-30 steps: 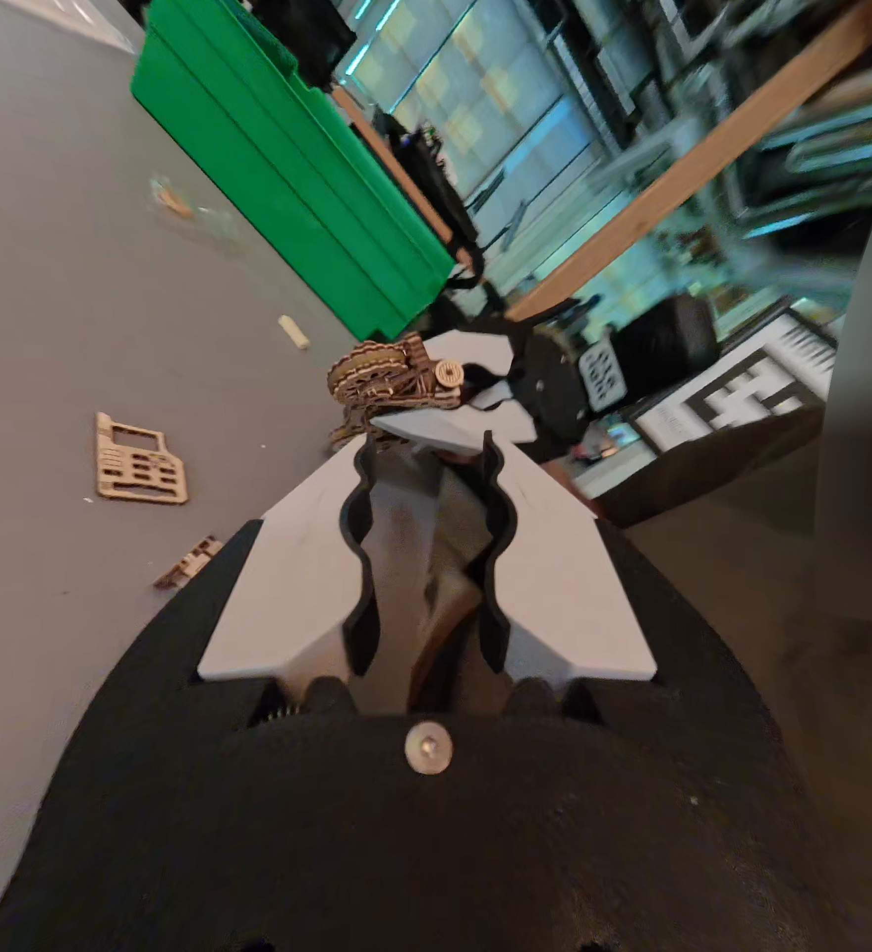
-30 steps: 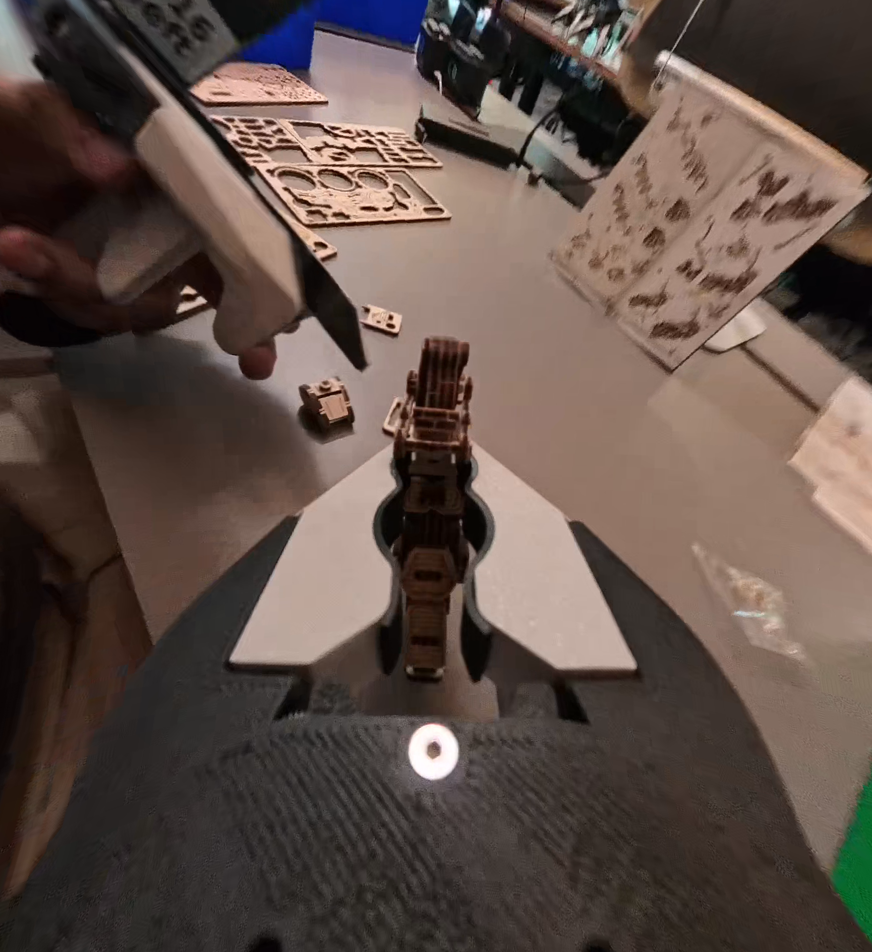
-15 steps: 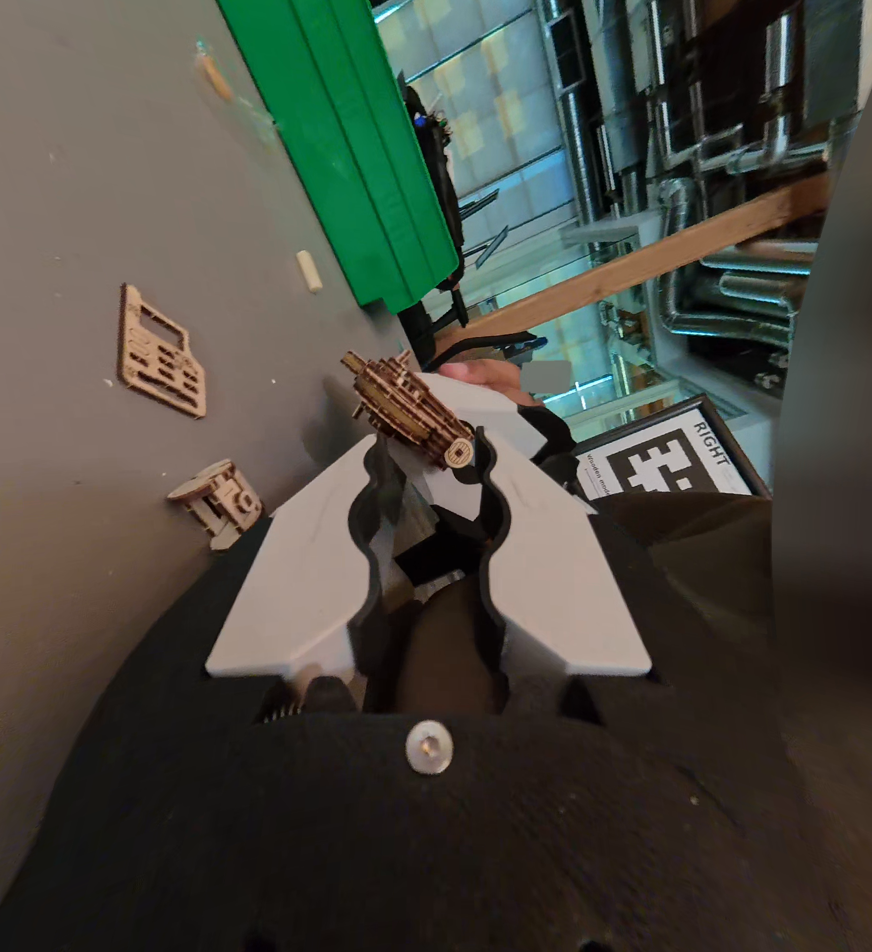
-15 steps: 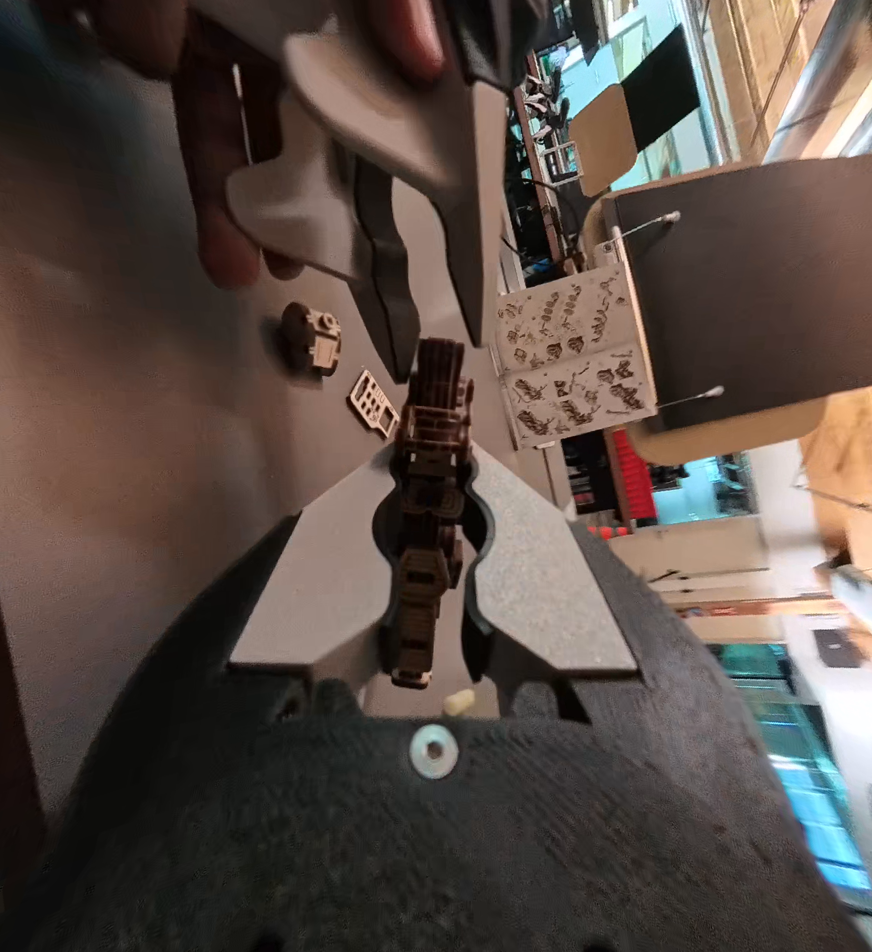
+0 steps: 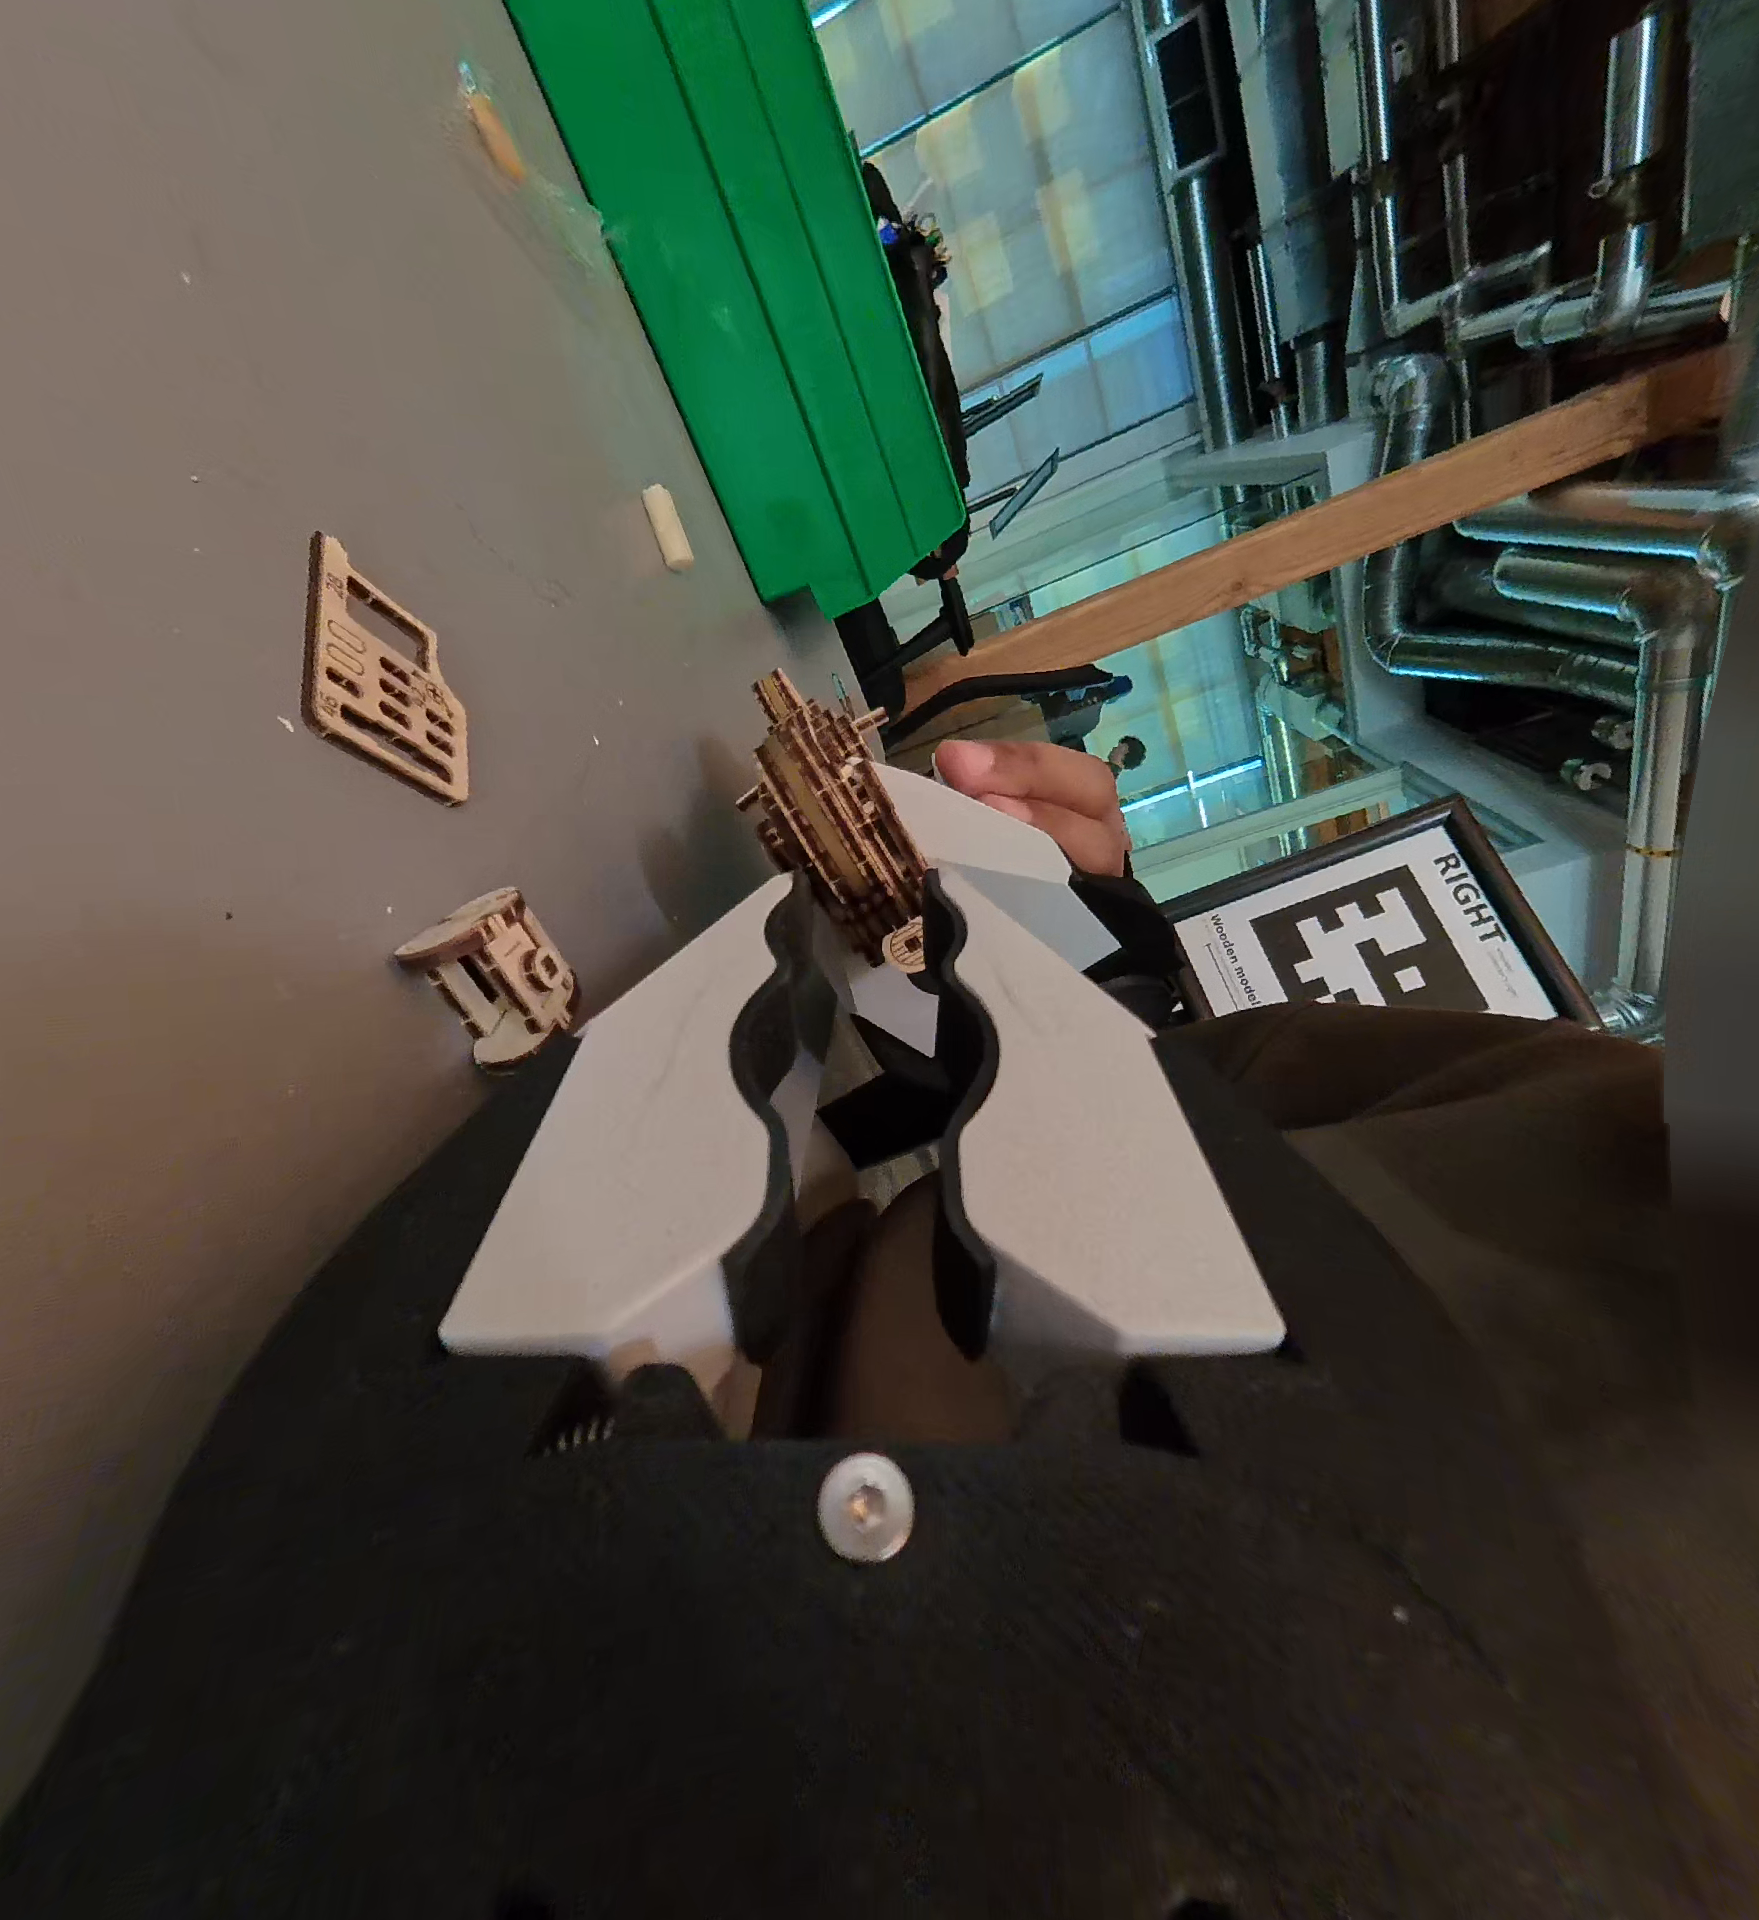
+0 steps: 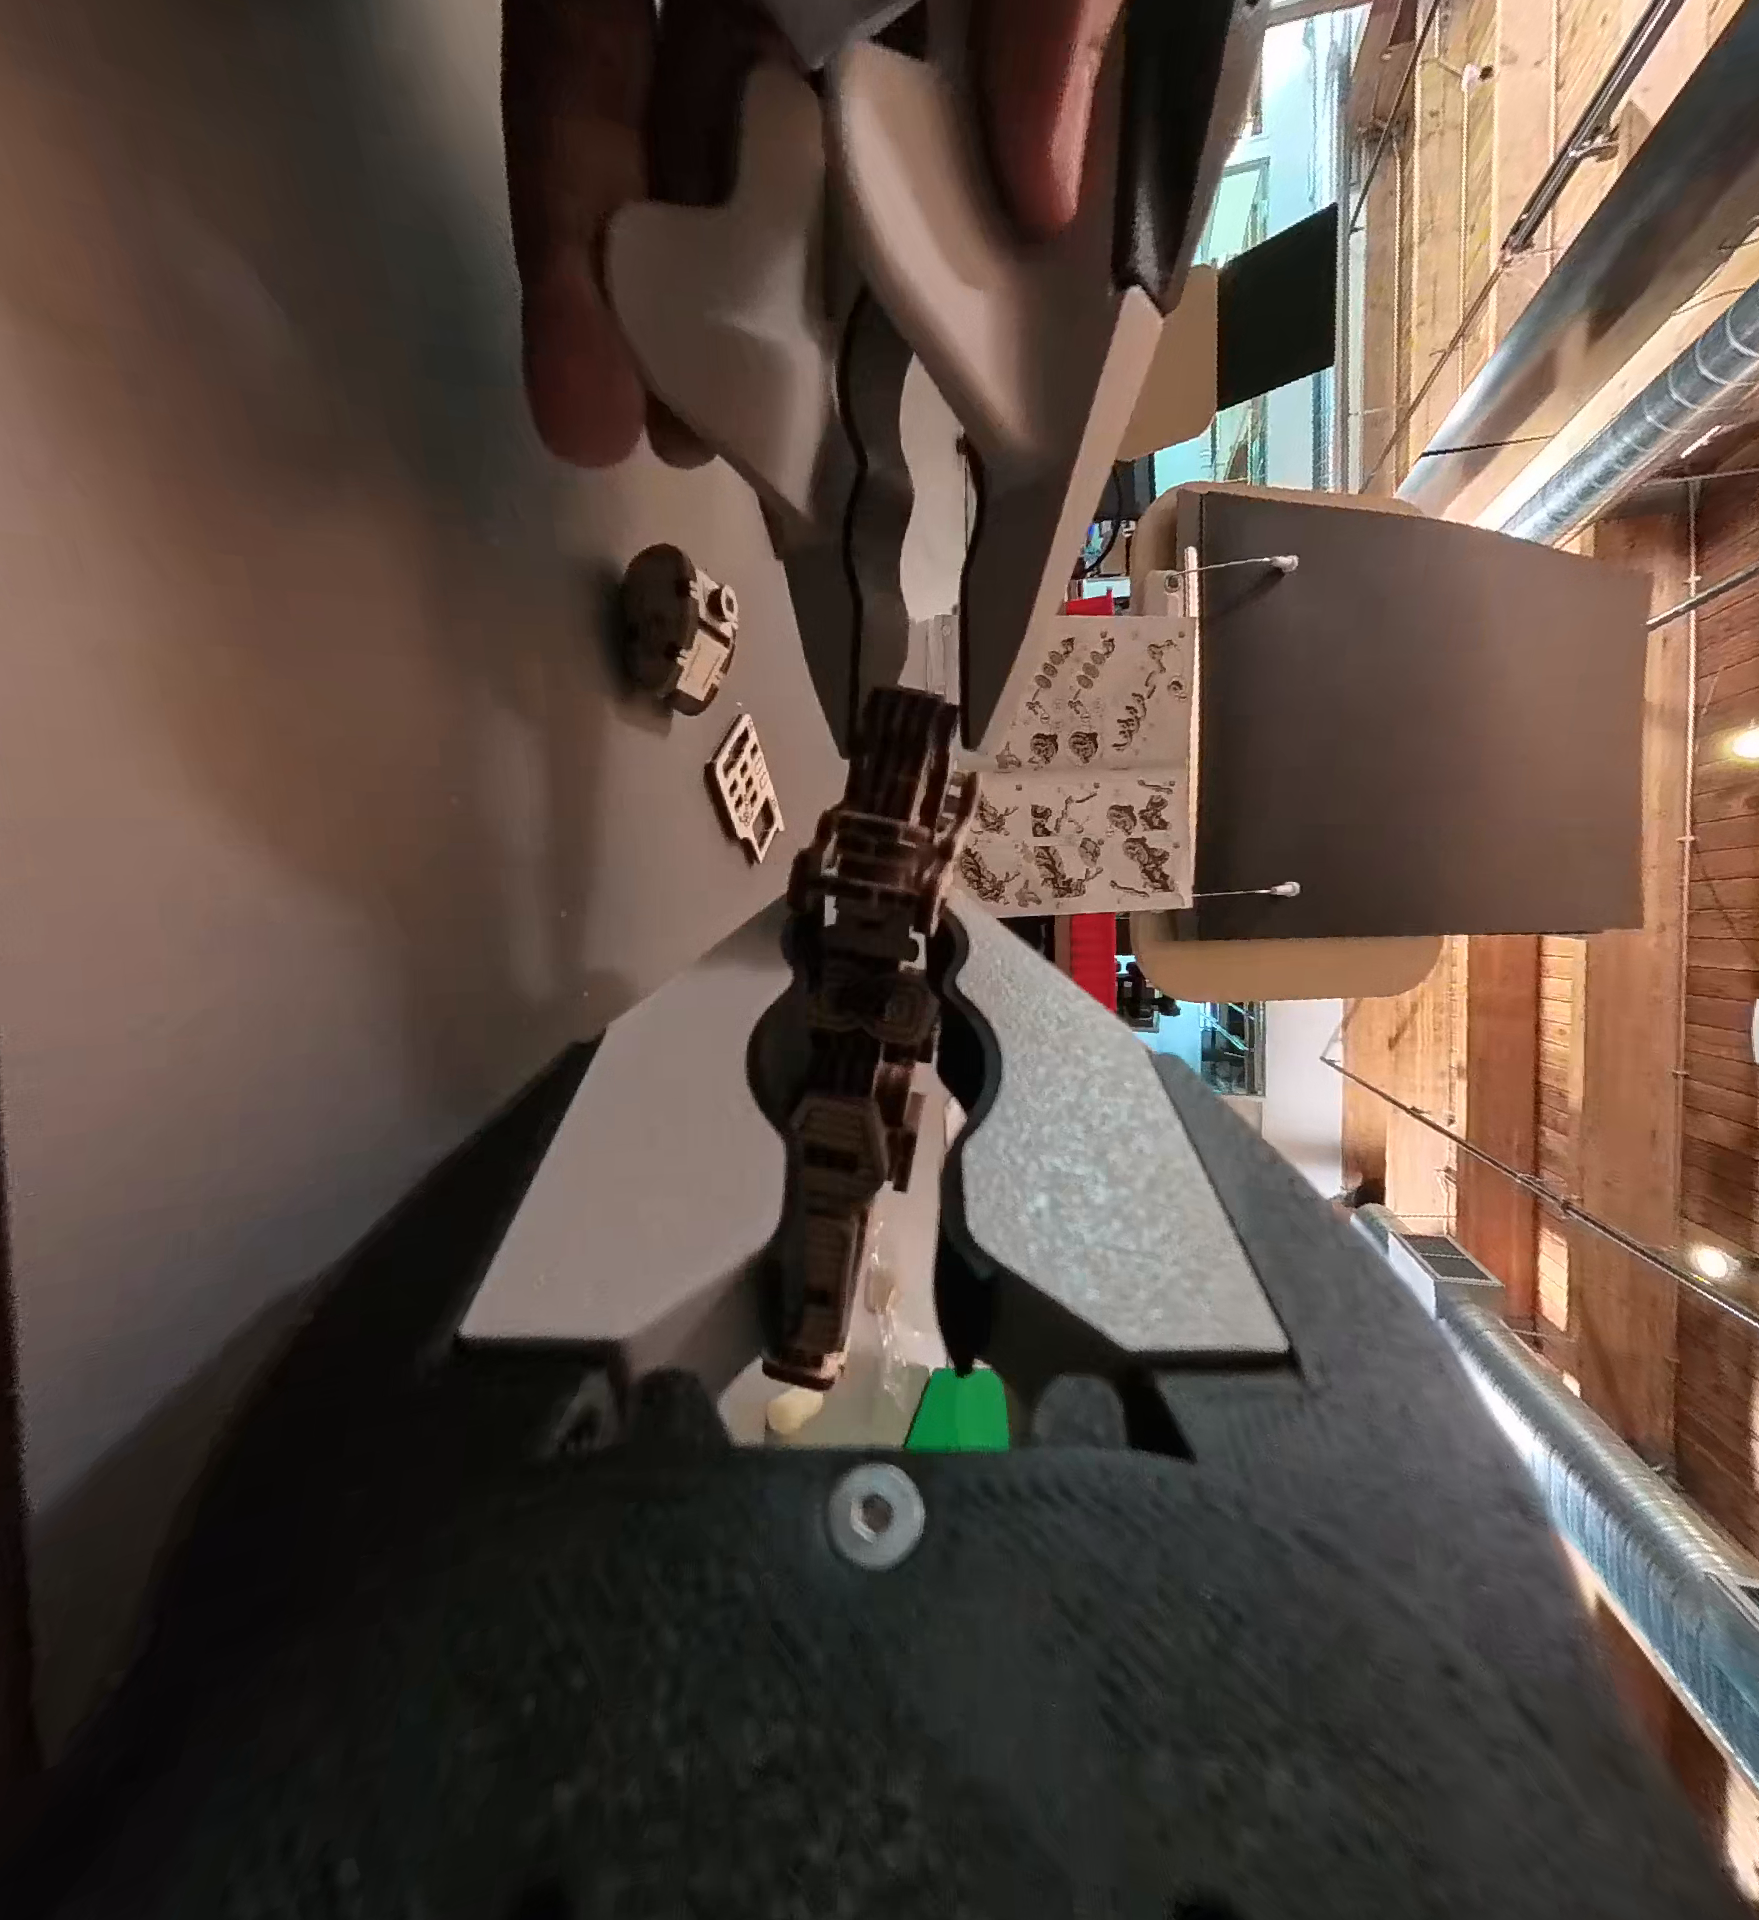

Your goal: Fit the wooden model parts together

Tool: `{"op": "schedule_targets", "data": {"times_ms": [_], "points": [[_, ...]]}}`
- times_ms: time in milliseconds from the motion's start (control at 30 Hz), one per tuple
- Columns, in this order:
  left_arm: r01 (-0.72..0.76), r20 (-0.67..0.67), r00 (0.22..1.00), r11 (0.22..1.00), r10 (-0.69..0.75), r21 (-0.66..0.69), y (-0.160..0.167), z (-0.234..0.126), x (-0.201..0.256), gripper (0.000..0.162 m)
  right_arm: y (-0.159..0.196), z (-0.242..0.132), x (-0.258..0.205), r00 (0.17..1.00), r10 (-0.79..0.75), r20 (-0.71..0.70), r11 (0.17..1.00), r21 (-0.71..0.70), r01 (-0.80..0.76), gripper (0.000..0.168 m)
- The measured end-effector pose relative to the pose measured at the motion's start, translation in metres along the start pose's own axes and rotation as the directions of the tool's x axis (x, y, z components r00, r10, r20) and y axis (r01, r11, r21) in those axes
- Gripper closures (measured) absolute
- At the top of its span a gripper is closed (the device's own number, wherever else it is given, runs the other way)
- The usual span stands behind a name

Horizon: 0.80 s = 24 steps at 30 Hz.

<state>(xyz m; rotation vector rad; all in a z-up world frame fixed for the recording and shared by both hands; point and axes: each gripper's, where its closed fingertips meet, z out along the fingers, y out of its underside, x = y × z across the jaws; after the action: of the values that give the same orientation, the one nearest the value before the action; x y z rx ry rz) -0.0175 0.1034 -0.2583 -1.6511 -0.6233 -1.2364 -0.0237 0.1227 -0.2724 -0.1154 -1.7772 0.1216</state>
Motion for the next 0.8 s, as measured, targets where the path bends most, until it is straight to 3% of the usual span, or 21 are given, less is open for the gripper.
{"op": "schedule_targets", "data": {"times_ms": [67,200,633,733,800], "points": [[-0.008,-0.002,1.000,1.000,0.008,0.005,0.000,0.000,0.000,0.143,0.000,0.000,-0.001,1.000,0.003,0.000,1.000,0.001,-0.003,0.150],[-0.015,-0.008,1.000,0.999,0.015,0.029,-0.003,-0.003,0.001,0.143,0.002,-0.001,-0.002,1.000,0.021,0.012,1.000,-0.010,-0.021,0.131],[-0.113,0.087,0.990,0.993,0.110,0.039,-0.008,-0.009,-0.008,0.144,0.003,-0.010,0.002,0.997,0.070,0.039,0.997,0.018,-0.071,0.122],[-0.137,0.107,0.985,0.990,0.133,0.027,-0.008,-0.010,-0.009,0.144,0.012,-0.016,0.013,0.978,0.204,0.035,0.978,0.031,-0.205,0.127],[-0.152,0.111,0.983,0.988,0.149,0.015,-0.006,-0.009,-0.009,0.145,0.018,-0.020,0.025,0.921,0.386,0.050,0.919,0.061,-0.389,0.144]]}}
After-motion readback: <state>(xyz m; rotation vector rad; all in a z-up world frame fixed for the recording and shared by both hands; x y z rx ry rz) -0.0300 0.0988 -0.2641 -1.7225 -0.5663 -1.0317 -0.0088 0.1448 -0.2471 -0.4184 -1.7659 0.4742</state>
